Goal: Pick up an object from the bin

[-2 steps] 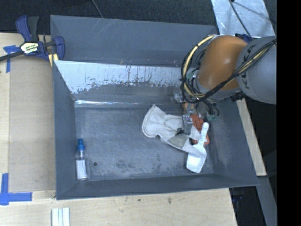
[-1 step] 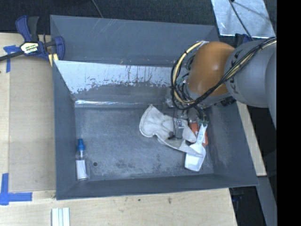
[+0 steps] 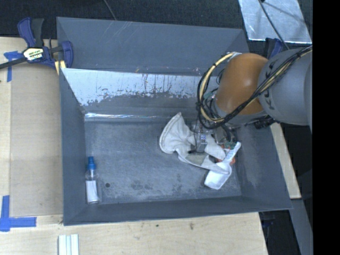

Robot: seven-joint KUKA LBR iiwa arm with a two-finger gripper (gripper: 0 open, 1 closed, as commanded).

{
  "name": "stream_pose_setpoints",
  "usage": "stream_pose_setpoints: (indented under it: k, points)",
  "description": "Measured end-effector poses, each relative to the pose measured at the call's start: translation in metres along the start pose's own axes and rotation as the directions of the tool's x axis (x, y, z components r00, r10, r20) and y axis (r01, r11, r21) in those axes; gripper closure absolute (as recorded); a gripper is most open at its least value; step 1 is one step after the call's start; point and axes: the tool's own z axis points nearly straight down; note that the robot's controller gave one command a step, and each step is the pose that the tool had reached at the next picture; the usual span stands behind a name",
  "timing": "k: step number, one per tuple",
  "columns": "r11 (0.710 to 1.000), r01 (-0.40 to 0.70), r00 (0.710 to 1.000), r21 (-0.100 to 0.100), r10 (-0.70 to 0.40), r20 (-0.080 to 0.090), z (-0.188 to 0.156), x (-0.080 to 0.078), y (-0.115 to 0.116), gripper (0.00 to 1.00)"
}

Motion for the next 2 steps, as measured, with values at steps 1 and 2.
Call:
stream_pose_setpoints:
  k: [1, 2]
  points:
    - [1.0, 0.0, 1.0, 0.0, 0.0, 0.0, 0.0, 0.0, 0.0, 1.0]
    - [0.997, 0.073, 0.997, 0.0, -0.073, -0.002, -0.143, -0.014, 0.016, 1.0]
